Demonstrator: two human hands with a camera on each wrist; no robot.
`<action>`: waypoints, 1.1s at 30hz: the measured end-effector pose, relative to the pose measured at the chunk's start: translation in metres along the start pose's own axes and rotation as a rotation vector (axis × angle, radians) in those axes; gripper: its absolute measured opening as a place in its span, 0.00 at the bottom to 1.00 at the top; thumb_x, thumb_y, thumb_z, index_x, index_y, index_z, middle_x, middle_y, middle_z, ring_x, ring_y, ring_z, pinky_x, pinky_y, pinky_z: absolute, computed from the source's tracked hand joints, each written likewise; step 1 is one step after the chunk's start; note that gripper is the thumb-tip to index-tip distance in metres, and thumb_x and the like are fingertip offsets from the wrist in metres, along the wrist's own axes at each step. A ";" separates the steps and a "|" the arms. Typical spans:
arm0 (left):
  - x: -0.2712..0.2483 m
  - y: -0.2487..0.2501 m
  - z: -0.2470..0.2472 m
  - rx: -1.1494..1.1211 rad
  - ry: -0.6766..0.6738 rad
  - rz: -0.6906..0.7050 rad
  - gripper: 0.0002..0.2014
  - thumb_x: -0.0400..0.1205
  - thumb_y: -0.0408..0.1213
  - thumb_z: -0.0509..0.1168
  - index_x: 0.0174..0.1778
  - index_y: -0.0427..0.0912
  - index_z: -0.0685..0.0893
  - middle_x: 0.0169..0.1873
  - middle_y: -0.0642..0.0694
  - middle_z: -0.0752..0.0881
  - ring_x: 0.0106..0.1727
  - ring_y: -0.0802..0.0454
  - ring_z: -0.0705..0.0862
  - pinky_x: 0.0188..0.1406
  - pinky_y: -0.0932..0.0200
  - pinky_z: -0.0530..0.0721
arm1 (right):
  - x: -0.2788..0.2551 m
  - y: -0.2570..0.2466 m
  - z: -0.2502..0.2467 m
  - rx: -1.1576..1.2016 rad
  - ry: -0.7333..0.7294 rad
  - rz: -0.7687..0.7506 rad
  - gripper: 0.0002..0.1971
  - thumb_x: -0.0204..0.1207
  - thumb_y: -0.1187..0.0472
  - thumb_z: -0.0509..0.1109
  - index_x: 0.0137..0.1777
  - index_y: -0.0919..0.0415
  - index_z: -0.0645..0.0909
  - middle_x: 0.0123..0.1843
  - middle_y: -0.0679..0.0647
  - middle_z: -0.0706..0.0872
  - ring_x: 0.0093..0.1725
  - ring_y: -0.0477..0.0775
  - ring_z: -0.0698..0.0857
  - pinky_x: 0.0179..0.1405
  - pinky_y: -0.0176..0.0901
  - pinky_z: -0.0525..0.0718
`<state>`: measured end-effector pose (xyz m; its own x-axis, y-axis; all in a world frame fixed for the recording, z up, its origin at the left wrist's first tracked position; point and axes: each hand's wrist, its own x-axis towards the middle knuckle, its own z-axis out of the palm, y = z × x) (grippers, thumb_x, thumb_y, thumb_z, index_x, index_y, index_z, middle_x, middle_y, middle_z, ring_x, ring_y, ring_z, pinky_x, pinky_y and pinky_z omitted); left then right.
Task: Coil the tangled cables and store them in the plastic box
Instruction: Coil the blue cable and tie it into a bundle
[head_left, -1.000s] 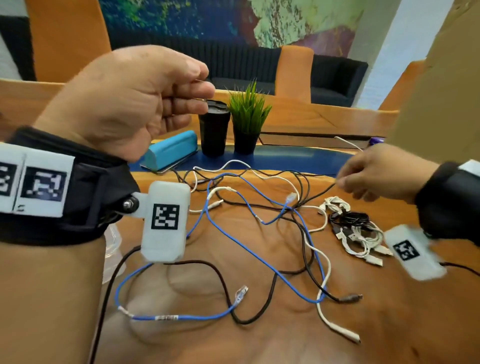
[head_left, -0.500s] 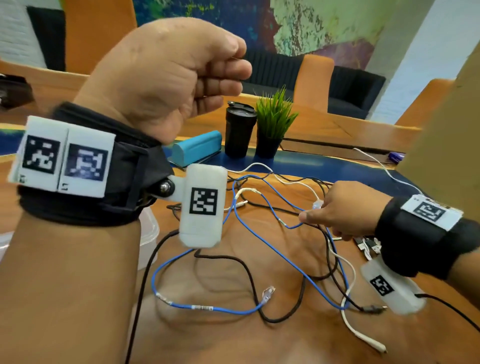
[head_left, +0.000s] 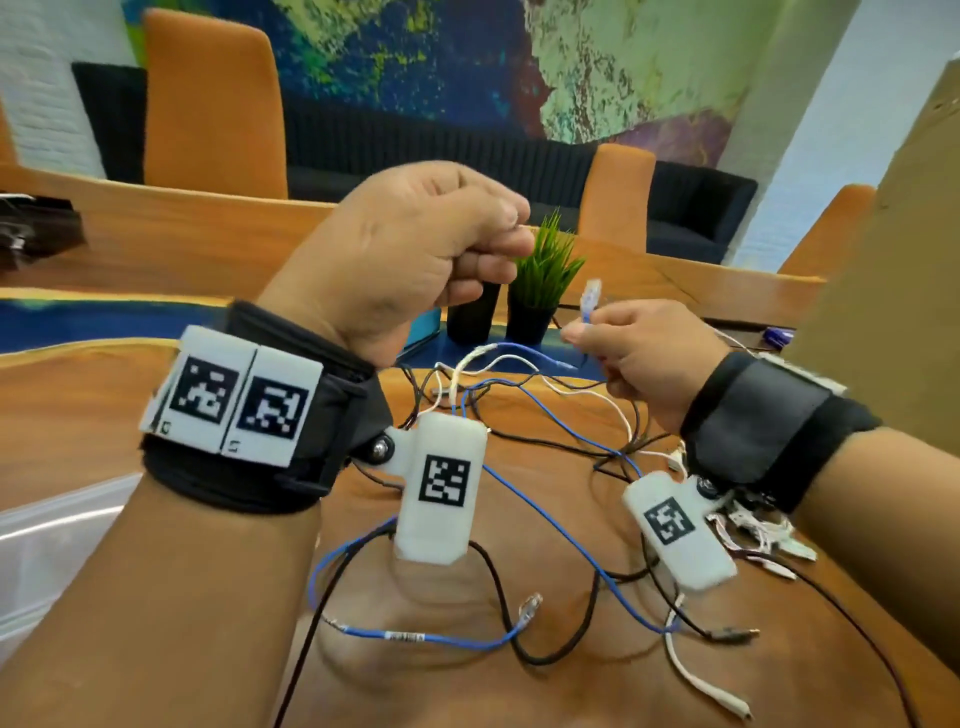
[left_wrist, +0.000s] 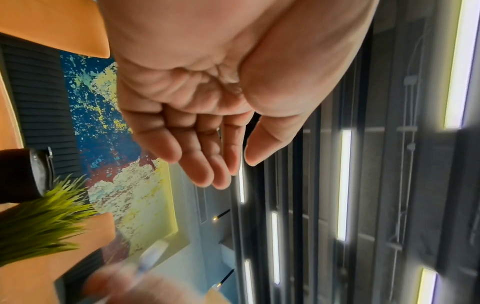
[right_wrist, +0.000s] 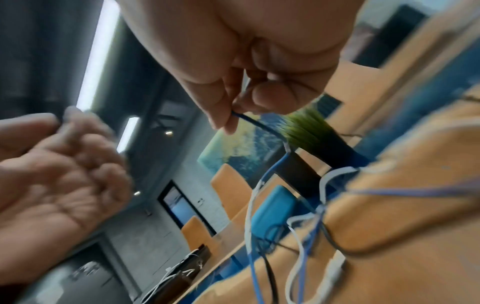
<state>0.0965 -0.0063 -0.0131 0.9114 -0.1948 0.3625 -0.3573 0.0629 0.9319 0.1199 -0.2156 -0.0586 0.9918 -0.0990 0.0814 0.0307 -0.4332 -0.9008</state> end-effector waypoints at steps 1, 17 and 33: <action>0.002 -0.001 0.006 0.054 0.022 0.015 0.06 0.83 0.33 0.65 0.47 0.46 0.87 0.42 0.45 0.92 0.39 0.55 0.87 0.41 0.59 0.80 | -0.001 -0.015 -0.004 -0.090 -0.005 -0.095 0.12 0.77 0.58 0.75 0.32 0.57 0.84 0.24 0.49 0.72 0.23 0.46 0.69 0.20 0.38 0.70; 0.037 0.100 0.016 1.328 -0.284 0.491 0.09 0.87 0.40 0.64 0.57 0.52 0.89 0.41 0.58 0.88 0.46 0.57 0.85 0.48 0.62 0.83 | -0.013 -0.086 -0.044 -0.129 -0.269 -0.497 0.06 0.81 0.63 0.69 0.41 0.59 0.83 0.38 0.54 0.89 0.39 0.46 0.86 0.47 0.44 0.83; 0.011 0.118 0.011 -0.014 -0.284 -0.113 0.09 0.85 0.38 0.61 0.46 0.41 0.86 0.30 0.51 0.84 0.33 0.54 0.88 0.43 0.55 0.85 | -0.031 -0.110 -0.025 0.112 -0.128 -0.516 0.16 0.74 0.73 0.74 0.59 0.60 0.79 0.34 0.60 0.82 0.32 0.57 0.84 0.37 0.57 0.90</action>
<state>0.0621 -0.0115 0.1010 0.8507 -0.4674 0.2406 -0.2522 0.0387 0.9669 0.0832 -0.1875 0.0487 0.8516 0.2138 0.4787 0.5235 -0.2983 -0.7981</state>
